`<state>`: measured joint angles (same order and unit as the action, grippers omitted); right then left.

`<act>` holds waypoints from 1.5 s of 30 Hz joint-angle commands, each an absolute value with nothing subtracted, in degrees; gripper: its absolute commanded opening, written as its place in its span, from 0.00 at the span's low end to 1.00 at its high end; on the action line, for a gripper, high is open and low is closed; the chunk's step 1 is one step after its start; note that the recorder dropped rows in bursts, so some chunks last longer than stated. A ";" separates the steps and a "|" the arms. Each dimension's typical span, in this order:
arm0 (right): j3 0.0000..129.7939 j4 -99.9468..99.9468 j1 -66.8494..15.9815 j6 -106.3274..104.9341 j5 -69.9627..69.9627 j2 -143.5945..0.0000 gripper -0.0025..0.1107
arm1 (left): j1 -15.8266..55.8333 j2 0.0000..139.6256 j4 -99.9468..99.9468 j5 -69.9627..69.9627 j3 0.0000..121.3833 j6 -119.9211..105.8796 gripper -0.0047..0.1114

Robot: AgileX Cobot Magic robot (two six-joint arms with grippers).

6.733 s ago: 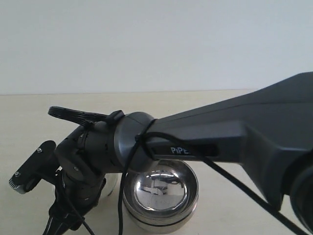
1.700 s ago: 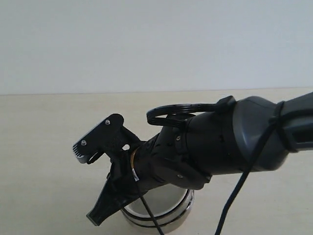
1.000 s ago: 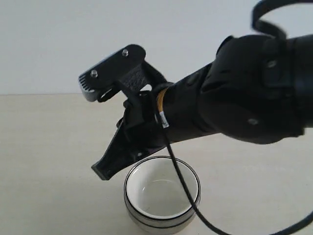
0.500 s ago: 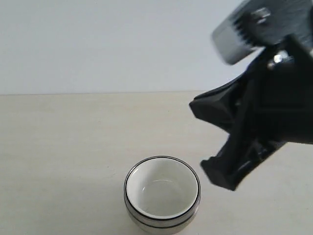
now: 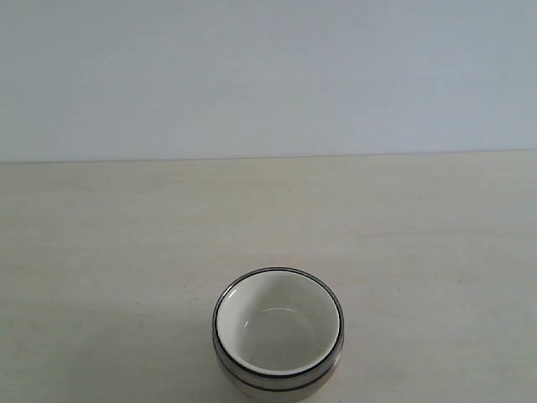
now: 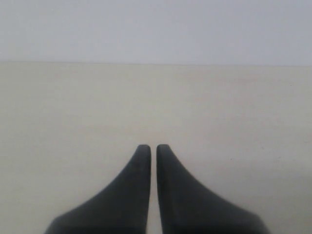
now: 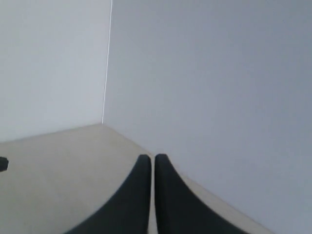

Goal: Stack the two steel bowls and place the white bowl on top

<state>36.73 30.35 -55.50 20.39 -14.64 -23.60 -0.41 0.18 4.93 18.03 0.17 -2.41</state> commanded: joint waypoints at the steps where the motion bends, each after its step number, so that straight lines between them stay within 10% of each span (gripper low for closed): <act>1: 35.28 30.94 -55.31 21.01 -15.31 -15.89 0.02 | -0.12 0.00 4.93 17.60 0.00 -2.14 0.07; 22: 32.62 32.51 -53.36 30.38 -14.04 0.00 0.02 | -0.12 0.00 4.93 17.60 0.00 -2.14 0.07; 45: 16.93 23.32 -14.58 40.59 3.23 0.00 0.02 | -0.12 0.00 4.93 17.60 0.00 -2.14 0.07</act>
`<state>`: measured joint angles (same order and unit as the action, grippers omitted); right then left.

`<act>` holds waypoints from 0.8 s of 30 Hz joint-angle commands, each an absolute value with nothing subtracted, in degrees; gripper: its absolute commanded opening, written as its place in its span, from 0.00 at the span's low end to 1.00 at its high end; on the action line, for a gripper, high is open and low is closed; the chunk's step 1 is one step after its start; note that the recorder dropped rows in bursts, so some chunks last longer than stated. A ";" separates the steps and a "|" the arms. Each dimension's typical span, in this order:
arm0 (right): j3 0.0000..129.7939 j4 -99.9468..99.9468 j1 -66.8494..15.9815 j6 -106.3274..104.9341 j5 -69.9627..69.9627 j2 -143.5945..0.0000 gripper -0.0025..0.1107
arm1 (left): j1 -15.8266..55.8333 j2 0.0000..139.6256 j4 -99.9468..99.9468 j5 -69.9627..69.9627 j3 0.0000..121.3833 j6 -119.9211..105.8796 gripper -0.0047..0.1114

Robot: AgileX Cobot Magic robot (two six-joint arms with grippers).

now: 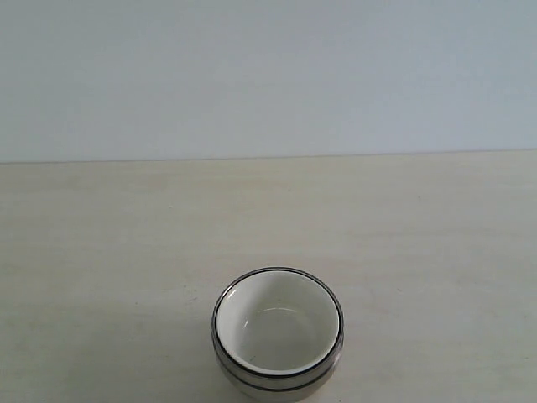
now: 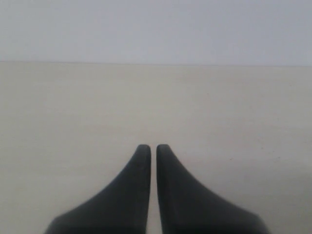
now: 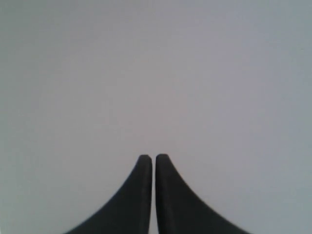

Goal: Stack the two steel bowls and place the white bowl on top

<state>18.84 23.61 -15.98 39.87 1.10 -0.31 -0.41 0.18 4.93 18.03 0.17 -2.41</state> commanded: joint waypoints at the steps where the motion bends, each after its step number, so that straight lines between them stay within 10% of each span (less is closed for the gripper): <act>1: 16.58 23.32 -14.47 40.59 3.47 0.00 0.02 | -0.12 0.00 4.93 17.60 0.00 -2.14 0.07; 24: 0.00 24.94 -14.35 39.03 12.18 0.00 0.02 | -0.12 0.00 4.93 17.60 0.00 -2.14 0.07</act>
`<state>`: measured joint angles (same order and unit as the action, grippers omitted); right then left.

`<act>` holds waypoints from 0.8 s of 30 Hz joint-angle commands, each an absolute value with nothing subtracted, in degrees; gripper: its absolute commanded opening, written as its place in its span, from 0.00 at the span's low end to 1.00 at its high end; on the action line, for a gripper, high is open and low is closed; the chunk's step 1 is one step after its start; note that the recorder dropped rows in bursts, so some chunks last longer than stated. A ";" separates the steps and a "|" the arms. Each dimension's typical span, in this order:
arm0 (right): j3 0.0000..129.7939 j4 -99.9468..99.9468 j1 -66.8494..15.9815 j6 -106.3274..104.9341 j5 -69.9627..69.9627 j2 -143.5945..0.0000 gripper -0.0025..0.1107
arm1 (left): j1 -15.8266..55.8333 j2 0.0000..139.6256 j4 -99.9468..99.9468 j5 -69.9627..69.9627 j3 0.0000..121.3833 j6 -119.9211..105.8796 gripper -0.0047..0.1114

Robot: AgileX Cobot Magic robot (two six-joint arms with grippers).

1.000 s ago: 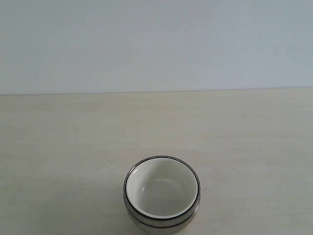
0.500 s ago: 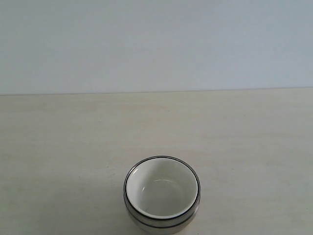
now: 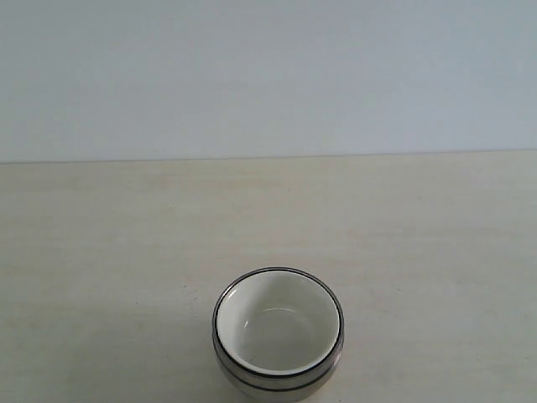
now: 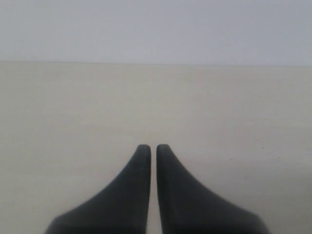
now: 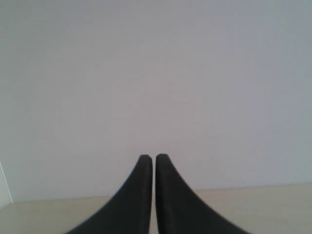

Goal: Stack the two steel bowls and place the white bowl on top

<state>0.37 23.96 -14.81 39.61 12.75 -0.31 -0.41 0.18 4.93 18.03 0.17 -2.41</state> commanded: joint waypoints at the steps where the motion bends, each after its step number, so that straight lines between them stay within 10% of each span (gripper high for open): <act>1: 0.00 24.94 -14.35 38.83 11.44 0.00 0.02 | -0.12 0.00 4.93 17.60 0.00 -2.14 0.07; 24: 0.00 25.90 -14.35 38.03 2.54 0.00 0.02 | -0.12 0.00 4.93 17.60 0.00 -2.14 0.07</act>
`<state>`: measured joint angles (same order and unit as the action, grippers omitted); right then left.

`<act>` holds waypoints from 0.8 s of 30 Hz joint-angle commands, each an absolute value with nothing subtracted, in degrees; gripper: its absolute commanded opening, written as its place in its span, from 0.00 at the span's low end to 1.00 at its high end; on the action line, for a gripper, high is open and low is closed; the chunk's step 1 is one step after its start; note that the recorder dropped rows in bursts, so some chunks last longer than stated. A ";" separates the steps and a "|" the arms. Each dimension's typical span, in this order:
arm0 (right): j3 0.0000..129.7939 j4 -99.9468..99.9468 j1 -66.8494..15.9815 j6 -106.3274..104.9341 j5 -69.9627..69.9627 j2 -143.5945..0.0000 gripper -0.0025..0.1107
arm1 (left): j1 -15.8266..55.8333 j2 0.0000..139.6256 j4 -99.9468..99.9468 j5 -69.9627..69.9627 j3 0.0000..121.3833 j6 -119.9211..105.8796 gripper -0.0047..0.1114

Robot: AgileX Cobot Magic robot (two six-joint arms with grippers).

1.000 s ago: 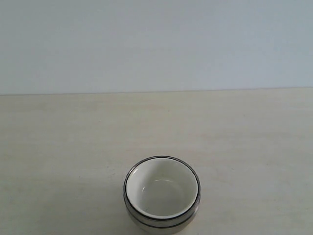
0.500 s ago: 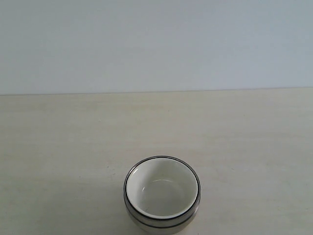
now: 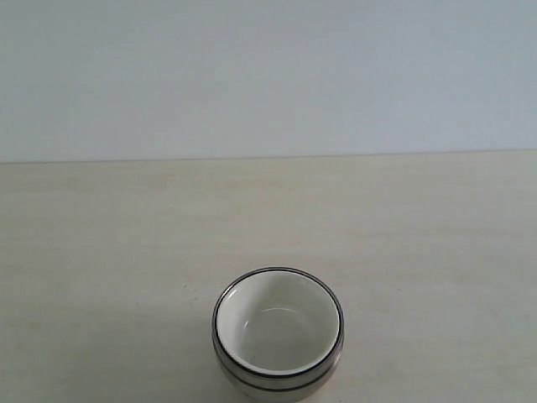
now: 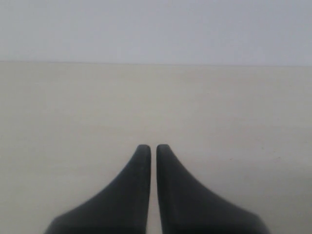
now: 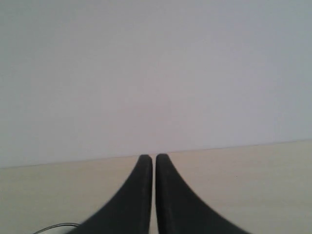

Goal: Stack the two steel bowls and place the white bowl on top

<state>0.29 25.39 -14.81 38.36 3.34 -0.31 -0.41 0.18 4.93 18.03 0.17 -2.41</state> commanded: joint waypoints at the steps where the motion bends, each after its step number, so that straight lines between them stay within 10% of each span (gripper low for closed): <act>1: 0.00 25.90 -14.35 37.62 1.76 0.00 0.02 | -0.12 0.00 4.93 17.60 0.00 -2.14 0.07; 24: 0.00 -3.06 -14.35 -0.44 -4.02 0.00 0.02 | -0.12 0.00 4.93 17.60 0.00 -2.14 0.07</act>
<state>0.24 -2.09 -14.81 1.53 -3.08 -0.31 -0.41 0.18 4.93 18.03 0.17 -2.41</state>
